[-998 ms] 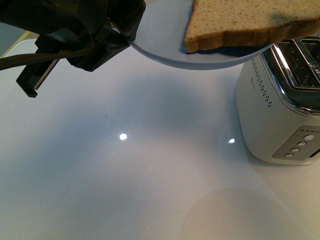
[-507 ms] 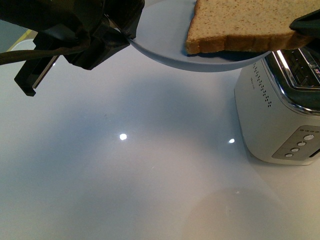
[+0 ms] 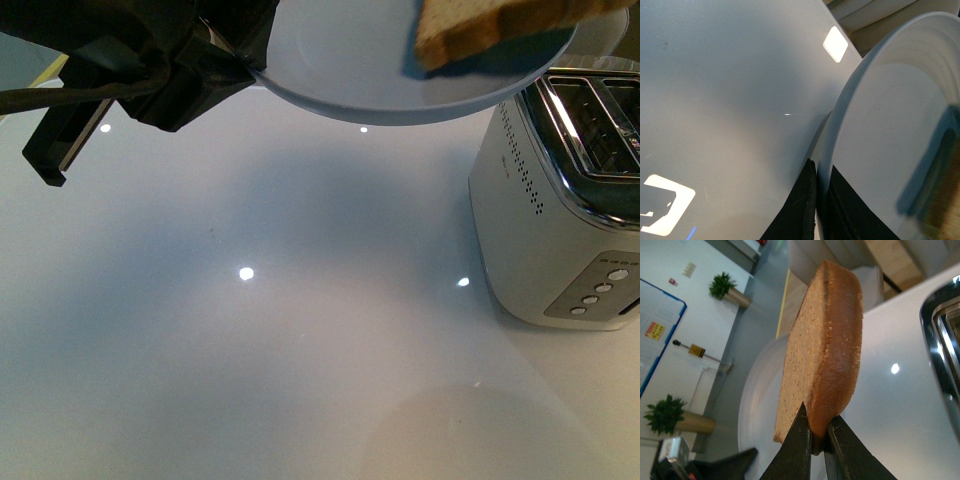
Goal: Left arm holds plate, right arm toasts bread
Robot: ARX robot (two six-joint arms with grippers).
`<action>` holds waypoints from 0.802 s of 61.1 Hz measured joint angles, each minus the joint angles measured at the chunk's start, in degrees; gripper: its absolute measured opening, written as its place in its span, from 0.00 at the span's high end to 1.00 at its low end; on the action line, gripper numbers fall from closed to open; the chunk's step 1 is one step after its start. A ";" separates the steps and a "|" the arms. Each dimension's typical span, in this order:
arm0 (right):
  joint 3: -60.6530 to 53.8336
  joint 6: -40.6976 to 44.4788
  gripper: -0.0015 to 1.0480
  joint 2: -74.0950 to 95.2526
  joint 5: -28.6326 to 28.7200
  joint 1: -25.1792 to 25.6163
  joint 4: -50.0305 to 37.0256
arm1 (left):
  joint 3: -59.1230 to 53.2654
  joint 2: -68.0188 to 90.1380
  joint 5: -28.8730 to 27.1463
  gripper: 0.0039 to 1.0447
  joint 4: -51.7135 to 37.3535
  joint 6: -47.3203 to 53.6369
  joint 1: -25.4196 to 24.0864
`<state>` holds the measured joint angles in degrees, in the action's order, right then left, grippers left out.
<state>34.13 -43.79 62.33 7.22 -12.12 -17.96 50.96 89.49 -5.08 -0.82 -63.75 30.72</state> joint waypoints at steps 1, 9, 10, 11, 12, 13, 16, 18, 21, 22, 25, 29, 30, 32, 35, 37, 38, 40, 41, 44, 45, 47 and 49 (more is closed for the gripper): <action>0.48 0.26 0.98 -0.35 -0.09 0.26 0.44 | -0.07 -0.04 0.00 0.98 -0.04 0.00 0.00; 9.77 7.34 0.98 -3.30 -3.76 4.26 7.91 | -0.83 -0.17 0.17 0.98 -0.35 0.00 -0.11; 11.17 8.31 0.98 -3.32 -4.42 4.76 9.07 | -0.90 -0.24 0.17 0.98 -0.35 0.00 -0.11; 12.57 10.01 0.98 -3.28 -4.98 5.22 10.21 | -0.96 -0.26 0.20 0.98 -0.37 0.00 -0.11; 14.49 12.20 0.98 -3.04 -6.05 5.77 11.74 | -1.09 -0.35 0.17 0.98 -0.37 0.00 -0.11; 15.15 12.57 0.98 -2.91 -6.49 5.90 12.24 | -1.14 -0.35 0.20 0.98 -0.39 0.00 -0.11; 18.99 18.32 0.98 -1.33 -8.76 6.29 14.91 | -1.29 -0.37 0.17 0.98 -0.48 0.00 -0.11; 20.39 21.49 0.98 -0.42 -9.97 6.29 15.91 | -1.36 -0.39 0.17 0.98 -0.48 0.00 -0.11; 22.49 26.29 0.98 1.42 -11.85 6.08 17.53 | -1.44 -0.46 0.17 0.98 -0.50 0.00 -0.09; 22.82 26.80 0.98 1.81 -12.20 5.99 17.84 | -1.46 -0.48 0.17 0.98 -0.50 0.00 -0.09; 24.11 32.37 0.98 3.87 -14.25 5.40 18.95 | -1.51 -0.55 0.17 0.98 -0.59 0.00 -0.09; 25.03 38.60 0.98 7.08 -16.81 4.55 20.22 | -1.51 -0.61 0.13 0.98 -0.68 0.00 -0.09; 25.05 39.98 0.98 7.54 -17.22 4.44 20.22 | -1.51 -0.63 0.13 0.98 -0.68 0.00 -0.09; 25.05 42.53 0.98 8.92 -18.34 4.11 20.26 | -1.53 -0.63 0.15 0.98 -0.68 0.00 -0.09; 25.05 45.07 0.98 10.78 -18.99 3.82 20.59 | -1.53 -0.63 0.15 0.98 -0.68 0.00 -0.07; 25.05 46.53 0.98 12.02 -19.34 3.67 20.90 | -1.57 -0.63 0.15 0.98 -0.68 0.00 -0.07; 25.03 47.06 0.98 12.79 -19.65 3.58 21.05 | -1.57 -0.63 0.15 0.98 -0.68 0.00 -0.07; 24.94 48.06 0.98 13.90 -20.13 3.52 21.22 | -1.62 -0.63 0.15 0.98 -0.68 0.00 -0.07; 24.90 48.41 0.98 14.23 -20.17 3.52 21.24 | -1.62 -0.63 0.15 0.98 -0.68 0.00 -0.07; 24.52 49.09 0.98 15.30 -20.41 3.48 21.31 | -1.70 -0.63 0.15 0.98 -0.68 0.02 -0.07; 24.24 49.40 0.98 15.72 -20.68 3.45 21.29 | -1.75 -0.63 0.15 0.98 -0.68 0.00 -0.07; 23.74 49.68 0.98 16.20 -21.07 3.39 21.27 | -1.84 -0.63 0.17 0.98 -0.68 0.02 -0.04; 23.17 49.72 0.98 16.61 -21.24 3.34 21.18 | -1.88 -0.63 0.17 0.98 -0.68 0.02 -0.04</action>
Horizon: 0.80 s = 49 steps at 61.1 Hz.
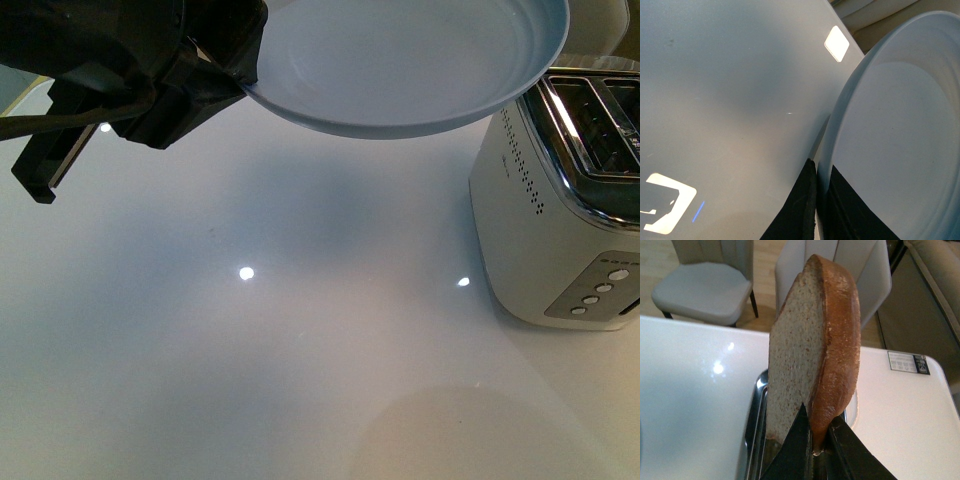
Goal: Left arm holds plate, right arm toasts bread
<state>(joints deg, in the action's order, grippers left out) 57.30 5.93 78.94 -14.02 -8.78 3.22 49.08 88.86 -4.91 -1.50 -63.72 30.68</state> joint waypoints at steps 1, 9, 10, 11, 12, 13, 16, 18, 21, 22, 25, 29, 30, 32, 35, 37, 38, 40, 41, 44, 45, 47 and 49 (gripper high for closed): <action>-0.22 0.09 0.98 0.13 -0.02 -0.04 -0.02 | -0.07 0.00 0.00 0.98 0.00 0.00 -0.02; -2.12 0.13 0.98 1.31 -0.44 -0.28 -0.52 | -0.33 -0.04 0.00 0.98 0.00 0.00 0.00; -2.40 0.11 0.98 1.49 -0.44 -0.28 -0.63 | -0.35 -0.04 0.00 0.98 0.00 0.00 0.00; -2.54 0.09 0.98 1.62 -0.42 -0.31 -0.68 | -0.35 -0.04 0.00 0.98 0.00 0.00 0.00; -2.69 0.04 0.98 1.75 -0.39 -0.31 -0.70 | -0.37 -0.04 0.00 0.98 0.00 0.00 0.00; -2.93 -0.13 0.98 1.95 -0.39 -0.33 -0.76 | -0.37 -0.04 0.00 0.98 0.00 0.00 0.00; -3.50 -0.28 0.98 2.29 -0.42 -0.35 -0.96 | -0.39 -0.07 0.00 0.98 0.00 0.00 -0.02; -3.87 -0.31 0.98 2.58 -0.48 -0.37 -1.09 | -0.42 -0.07 0.00 0.98 0.00 0.00 -0.02; -4.39 -0.33 0.98 2.89 -0.81 -0.39 -1.36 | -0.48 -0.09 -0.02 0.98 0.00 0.00 -0.02; -4.48 -0.33 0.98 2.95 -0.83 -0.39 -1.40 | -0.50 -0.11 -0.02 0.98 0.00 0.00 -0.02; -4.87 -0.35 0.98 3.32 -1.09 -0.42 -1.66 | -0.57 -0.13 0.02 0.98 0.00 0.00 -0.02; -5.38 -0.33 0.98 3.89 -1.42 -0.39 -2.08 | -0.61 -0.15 0.00 0.98 0.00 0.00 -0.02; -5.44 -0.33 0.98 3.98 -1.49 -0.39 -2.14 | -0.61 -0.15 0.02 0.98 0.00 0.00 -0.02; -5.57 -0.35 0.98 4.28 -1.51 -0.39 -2.32 | -0.61 -0.15 0.02 0.98 0.00 0.00 -0.02; -5.68 -0.33 0.98 4.74 -1.62 -0.39 -2.56 | -0.61 -0.15 0.02 0.98 0.00 0.00 -0.02; -5.77 -0.33 0.98 5.03 -1.79 -0.39 -2.78 | -0.61 -0.15 0.07 0.98 0.00 0.00 -0.02; -5.86 -0.33 0.98 5.22 -1.92 -0.39 -2.91 | -0.61 -0.15 0.07 0.98 0.00 0.00 -0.02; -5.92 -0.31 0.98 5.46 -1.99 -0.39 -3.04 | -0.63 -0.15 0.15 0.98 0.00 0.00 -0.02; -5.97 -0.33 0.98 5.66 -2.05 -0.39 -3.15 | -0.63 -0.15 0.17 0.98 0.00 0.00 -0.02; -6.12 -0.31 0.98 6.21 -2.12 -0.39 -3.28 | -0.68 -0.15 0.22 0.98 0.00 0.00 -0.02; -6.19 -0.31 0.98 6.38 -2.21 -0.39 -3.37 | -0.70 -0.15 0.22 0.98 -0.02 0.00 -0.02; -6.23 -0.33 0.98 6.67 -2.32 -0.39 -3.48 | -0.72 -0.15 0.26 0.98 -0.02 0.00 -0.02; -6.32 -0.33 0.98 6.93 -2.36 -0.44 -3.56 | -0.72 -0.15 0.26 0.98 -0.02 0.00 -0.02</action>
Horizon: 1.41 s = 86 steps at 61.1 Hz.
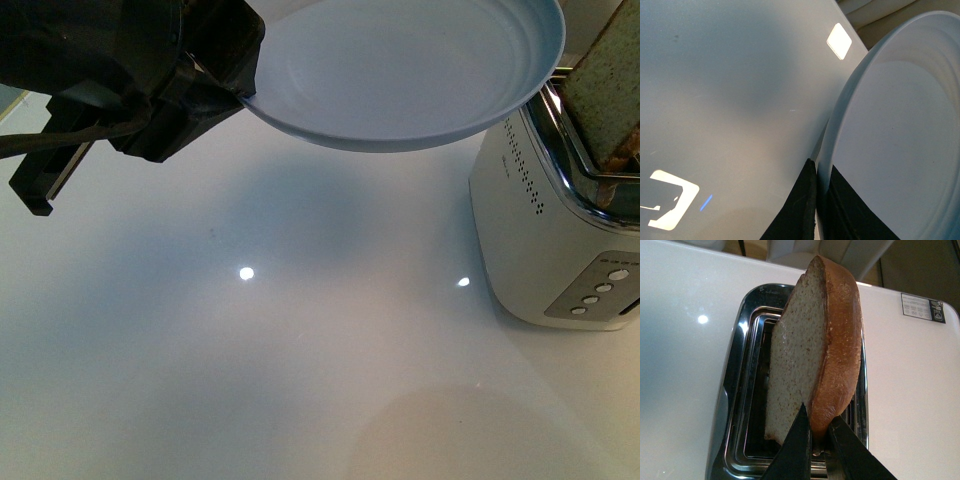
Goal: Left arm holds plate, right arm toasts bread
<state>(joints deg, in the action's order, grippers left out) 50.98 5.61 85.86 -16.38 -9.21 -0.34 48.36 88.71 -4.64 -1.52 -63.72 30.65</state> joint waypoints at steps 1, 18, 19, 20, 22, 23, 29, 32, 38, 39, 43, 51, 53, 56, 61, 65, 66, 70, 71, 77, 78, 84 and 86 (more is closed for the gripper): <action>-0.02 0.00 0.98 0.07 -0.04 -0.02 -0.02 | -0.02 0.00 0.00 0.98 0.00 0.00 0.00; -2.89 -0.55 0.98 2.03 0.57 -1.05 -1.97 | -0.57 -0.22 0.11 0.98 -0.02 0.00 -0.02; -3.04 -0.61 0.98 2.14 0.66 -1.11 -2.08 | -0.59 -0.24 0.11 0.98 -0.02 0.00 -0.02; -3.17 -0.63 0.98 2.25 0.72 -1.18 -2.19 | -0.59 -0.26 0.13 0.98 -0.02 0.00 -0.04; -3.65 -0.79 0.98 2.40 0.79 -1.29 -2.56 | -0.59 -0.33 0.11 0.98 -0.02 0.00 -0.07; -3.80 -0.83 0.98 2.47 0.79 -1.33 -2.69 | -0.59 -0.35 0.11 0.98 -0.02 0.00 -0.09; -5.09 -1.36 0.98 2.60 0.96 -1.46 -3.54 | -0.63 -0.52 0.13 0.98 -0.02 0.00 -0.13; -5.64 -1.55 0.91 2.60 0.98 -1.46 -4.00 | -0.63 -0.55 0.15 0.98 -0.02 0.00 -0.20; -7.26 -2.67 0.72 2.56 2.10 -1.46 -5.57 | -0.72 -0.55 0.15 0.98 -0.02 0.02 -0.42; -7.61 -2.84 0.69 2.47 2.16 -1.46 -5.81 | -0.74 -0.55 0.15 0.98 -0.02 0.02 -0.44; -9.25 -3.87 0.54 1.40 2.58 -1.31 -6.82 | -0.74 -0.61 0.20 0.98 -0.02 0.02 -0.46; -12.31 -5.88 0.31 -4.28 2.16 -1.22 -10.40 | -0.79 -0.66 0.22 0.98 -0.11 0.07 -0.68; -12.98 -6.08 0.26 -6.01 1.55 -1.25 -11.15 | -0.83 -0.66 0.20 0.98 -0.13 0.09 -0.70; -13.94 -6.32 0.19 -8.59 0.83 -1.29 -12.04 | -0.92 -0.66 0.22 0.98 -0.17 0.13 -0.70; -15.69 -7.45 0.08 -13.70 -0.24 -1.57 -12.35 | -1.27 -0.70 0.20 0.98 -0.35 0.22 -0.74; -17.35 -8.28 0.08 -18.93 -0.98 -2.19 -11.74 | -1.62 -0.74 0.20 0.98 -0.35 0.39 -0.85; -17.86 -8.57 0.09 -20.76 -1.31 -2.47 -11.28 | -1.68 -0.74 0.20 0.98 -0.35 0.42 -0.90; -19.34 -8.92 0.08 -26.49 -2.43 -3.28 -9.51 | -1.86 -0.74 0.22 0.98 -0.35 0.55 -1.05; -19.56 -8.98 0.08 -27.36 -2.56 -3.37 -9.29 | -1.86 -0.74 0.20 0.98 -0.35 0.61 -1.07; -20.09 -9.16 0.08 -31.67 -2.89 -3.78 -8.92 | -2.03 -0.98 0.17 0.98 -0.35 0.85 -1.36; -20.09 -9.18 0.08 -31.85 -2.93 -3.78 -8.92 | -2.05 -1.01 0.17 0.98 -0.35 0.87 -1.38; -21.22 -8.76 0.11 -31.95 -1.11 -3.43 -11.67 | -2.23 -1.38 0.17 0.98 -0.35 0.96 -1.46; -24.98 -7.78 0.19 -32.24 3.50 -2.51 -20.22 | -2.23 -1.38 0.20 0.98 -0.35 1.07 -1.46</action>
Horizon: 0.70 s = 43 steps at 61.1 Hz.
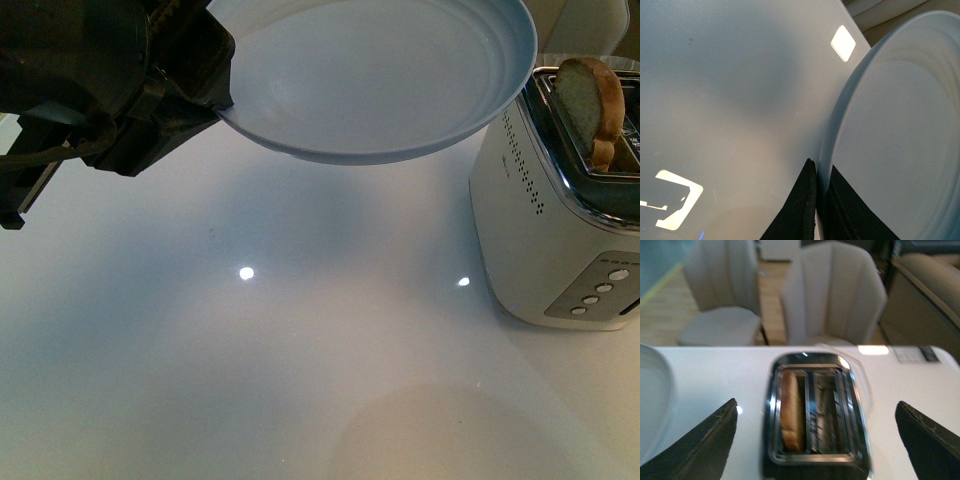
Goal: Left arm holds plate, right arm toasts bread
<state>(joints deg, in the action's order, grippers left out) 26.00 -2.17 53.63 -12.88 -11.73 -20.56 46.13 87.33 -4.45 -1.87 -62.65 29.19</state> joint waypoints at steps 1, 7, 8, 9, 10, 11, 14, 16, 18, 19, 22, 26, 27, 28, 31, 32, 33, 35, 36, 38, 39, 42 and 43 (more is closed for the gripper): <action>-0.76 0.17 0.21 -0.17 0.59 0.15 -1.44 | 0.00 0.00 0.00 0.98 0.00 0.02 -0.02; -6.54 0.98 0.38 -3.15 3.54 1.77 -9.81 | 0.00 -0.02 -0.09 0.98 0.00 0.17 -0.13; -6.93 1.09 0.39 -3.50 3.63 1.95 -10.03 | 0.00 -0.02 -0.11 0.98 0.00 0.20 -0.13; -7.69 1.22 0.43 -4.24 3.91 2.32 -10.36 | 0.00 -0.02 -0.11 0.98 0.00 0.24 -0.11; -8.07 1.22 0.44 -4.59 4.04 2.47 -10.47 | 0.00 -0.02 -0.11 0.98 0.00 0.22 -0.11; -8.79 1.38 0.48 -5.27 4.31 2.82 -10.64 | 0.00 -0.02 -0.09 0.98 0.00 0.24 -0.09; -10.14 1.55 0.54 -6.43 4.90 3.45 -10.80 | 0.00 -0.02 -0.09 0.98 0.00 0.28 -0.04; -11.50 1.62 0.61 -7.39 5.38 4.02 -10.84 | 0.00 -0.02 -0.09 0.98 0.00 0.28 0.02; -12.50 1.62 0.66 -8.11 5.79 4.42 -10.84 | 0.00 -0.02 -0.09 0.98 0.00 0.33 0.04; -12.81 1.64 0.68 -8.37 5.92 4.55 -10.84 | 0.00 -0.02 -0.09 0.98 0.00 0.35 0.04; -14.67 1.70 0.80 -10.25 6.71 5.38 -10.80 | 0.00 -0.02 -0.15 0.98 0.00 0.44 0.04; -15.89 1.77 0.90 -11.93 7.28 5.95 -10.51 | 0.00 -0.02 -0.28 0.98 0.00 0.46 0.04; -16.24 1.77 0.93 -12.48 7.50 6.16 -10.45 | 0.00 -0.02 -0.33 0.98 0.00 0.46 0.04; -16.59 1.77 0.97 -13.00 7.78 6.32 -10.34 | 0.00 -0.02 -0.35 0.98 0.00 0.46 0.04; -17.29 1.81 0.98 -14.14 9.97 7.52 -9.86 | 0.00 -0.02 -0.50 0.98 0.00 0.48 0.07; -17.64 2.03 0.98 -14.71 11.50 8.50 -9.62 | 0.00 -0.02 -0.50 0.98 0.00 0.50 0.07; -17.84 2.01 0.98 -14.97 11.74 8.98 -9.51 | 0.00 -0.02 -0.55 0.98 0.00 0.52 0.09; -18.32 1.99 0.98 -15.78 12.46 10.08 -9.22 | 0.00 -0.02 -0.68 0.98 0.00 0.57 0.20; -18.64 1.99 0.98 -16.33 12.46 10.60 -9.01 | 0.02 -0.02 -0.68 0.98 0.00 0.61 0.26; -19.17 1.99 0.98 -17.18 12.35 11.23 -8.68 | 0.02 -0.02 -0.68 0.98 0.00 0.66 0.31; -19.30 1.99 0.98 -17.44 12.35 11.34 -8.55 | 0.02 -0.02 -0.70 0.98 0.00 0.66 0.35; -20.09 1.99 0.98 -18.82 12.61 11.47 -7.89 | 0.02 -0.02 -0.70 0.98 0.00 0.68 0.44; -20.22 1.99 0.98 -19.08 12.70 11.50 -7.74 | 0.02 -0.02 -0.72 0.98 0.00 0.70 0.46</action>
<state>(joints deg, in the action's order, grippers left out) 5.78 -0.19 34.54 -0.19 -0.23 -28.29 46.15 87.31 -5.17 -1.87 -61.95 29.65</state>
